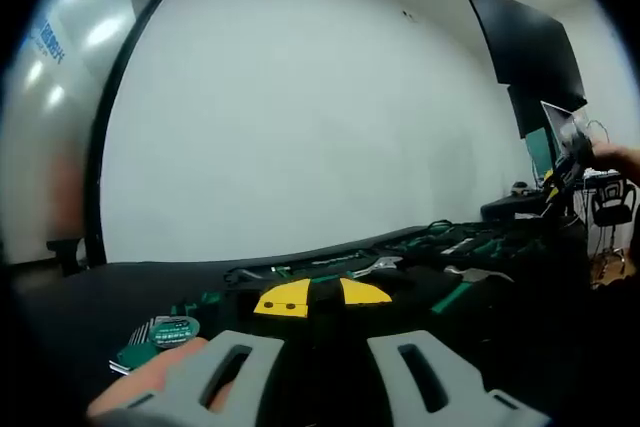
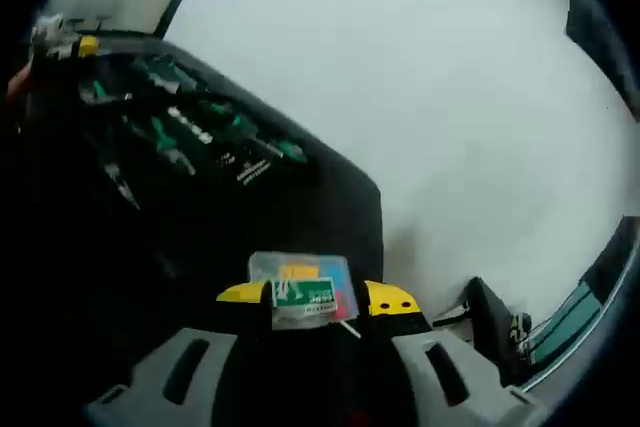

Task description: Pick up the tools and put them into their designated positions in the toolbox.

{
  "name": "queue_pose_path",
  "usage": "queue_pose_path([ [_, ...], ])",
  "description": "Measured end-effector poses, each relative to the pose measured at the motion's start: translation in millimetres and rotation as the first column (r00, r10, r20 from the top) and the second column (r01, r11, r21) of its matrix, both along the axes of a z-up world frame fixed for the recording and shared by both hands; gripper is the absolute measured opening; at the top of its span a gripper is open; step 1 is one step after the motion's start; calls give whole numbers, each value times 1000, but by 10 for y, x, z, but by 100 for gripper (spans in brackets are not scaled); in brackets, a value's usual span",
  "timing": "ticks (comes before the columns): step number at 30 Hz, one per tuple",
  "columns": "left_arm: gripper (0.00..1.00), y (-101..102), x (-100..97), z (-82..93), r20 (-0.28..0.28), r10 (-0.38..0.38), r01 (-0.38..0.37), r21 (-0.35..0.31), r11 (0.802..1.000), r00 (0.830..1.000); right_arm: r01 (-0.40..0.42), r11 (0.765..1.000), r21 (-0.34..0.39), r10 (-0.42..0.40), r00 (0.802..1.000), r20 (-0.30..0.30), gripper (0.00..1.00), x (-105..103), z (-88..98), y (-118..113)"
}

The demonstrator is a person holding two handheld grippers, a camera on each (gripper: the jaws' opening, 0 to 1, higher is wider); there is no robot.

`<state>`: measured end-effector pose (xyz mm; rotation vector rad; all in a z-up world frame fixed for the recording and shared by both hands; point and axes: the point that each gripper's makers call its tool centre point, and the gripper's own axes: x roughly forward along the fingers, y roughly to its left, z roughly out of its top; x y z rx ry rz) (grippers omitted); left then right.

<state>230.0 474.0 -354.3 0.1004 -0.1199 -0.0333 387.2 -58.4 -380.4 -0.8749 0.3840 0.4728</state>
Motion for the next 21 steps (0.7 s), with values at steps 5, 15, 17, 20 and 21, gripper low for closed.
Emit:
queue_pose_path([
  [5,6,-2,-3,4,0,1,-1,1,1000,1000,18,998,65,-16,999,-41,46,100,-219,78],
  [15,7,5,0,1,-2,5,-5,9,1000,1000,-98,976,-196,105,994,28,26,257,-400,263],
  [17,7,3,-2,5,-1,7,-7,10,1000,1000,-133,943,-305,167,982,91,24,275,-385,305],
  [20,6,8,-8,13,2,10,-10,10,1000,1000,-97,925,-368,164,974,155,22,267,-372,308],
  [21,6,10,-12,19,5,10,-10,7,1000,1000,-88,923,-376,161,973,165,21,250,-361,306],
])
